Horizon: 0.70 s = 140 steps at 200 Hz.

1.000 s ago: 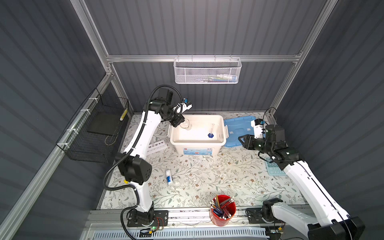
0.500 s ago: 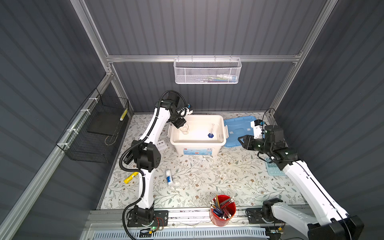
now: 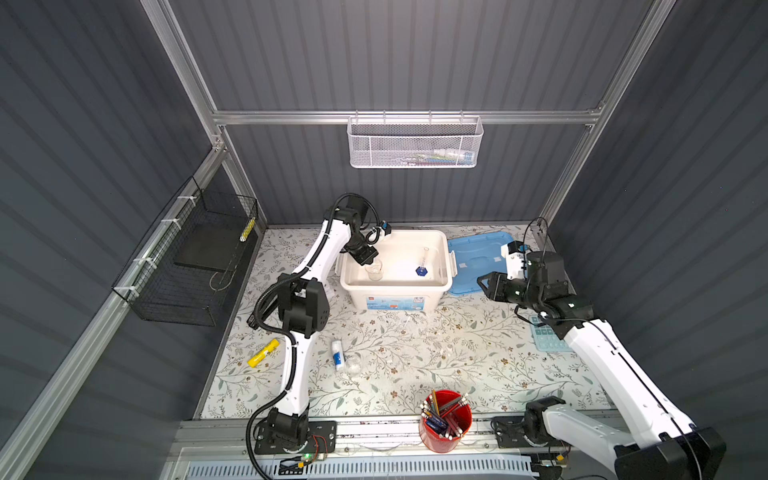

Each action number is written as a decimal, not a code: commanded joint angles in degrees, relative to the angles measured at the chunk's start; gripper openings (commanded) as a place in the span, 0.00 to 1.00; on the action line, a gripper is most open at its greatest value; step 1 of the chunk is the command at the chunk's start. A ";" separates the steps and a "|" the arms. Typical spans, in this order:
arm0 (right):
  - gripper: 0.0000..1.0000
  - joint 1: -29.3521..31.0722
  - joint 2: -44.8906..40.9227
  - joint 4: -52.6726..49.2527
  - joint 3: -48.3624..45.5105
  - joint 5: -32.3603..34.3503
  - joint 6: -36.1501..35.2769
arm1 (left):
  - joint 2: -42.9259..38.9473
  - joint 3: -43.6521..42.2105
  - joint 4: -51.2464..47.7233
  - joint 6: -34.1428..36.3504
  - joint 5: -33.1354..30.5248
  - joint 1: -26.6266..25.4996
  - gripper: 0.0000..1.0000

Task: Organize the chemistry lab equipment
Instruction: 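Lower the beaker into the tub beside the cylinder with the left gripper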

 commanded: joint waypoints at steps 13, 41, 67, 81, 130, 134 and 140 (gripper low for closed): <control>0.39 -0.16 -0.46 -0.80 -0.23 1.04 -0.26 | -0.88 -2.52 2.44 1.41 1.22 -0.38 0.00; 0.39 -0.12 -0.32 -0.49 -0.54 0.92 -0.05 | 0.39 -2.47 2.37 1.02 2.28 -0.37 0.00; 0.39 -0.12 -0.16 -0.29 -1.03 1.08 -0.24 | 1.16 -2.71 2.35 0.97 2.70 -0.38 0.00; 0.39 -0.14 0.15 -0.33 -1.03 0.94 -0.32 | 1.56 -2.91 2.36 0.80 2.81 -0.37 0.00; 0.39 -0.12 0.72 0.10 -1.34 0.64 -0.23 | 2.50 -3.33 3.07 0.62 1.81 -0.55 0.00; 0.39 -0.12 0.73 0.08 -1.38 0.74 -0.21 | 2.64 -3.34 3.07 0.61 1.66 -0.55 0.00; 0.39 -0.11 0.72 0.13 -1.45 0.69 -0.16 | 2.79 -3.35 3.15 0.62 1.44 -0.55 0.00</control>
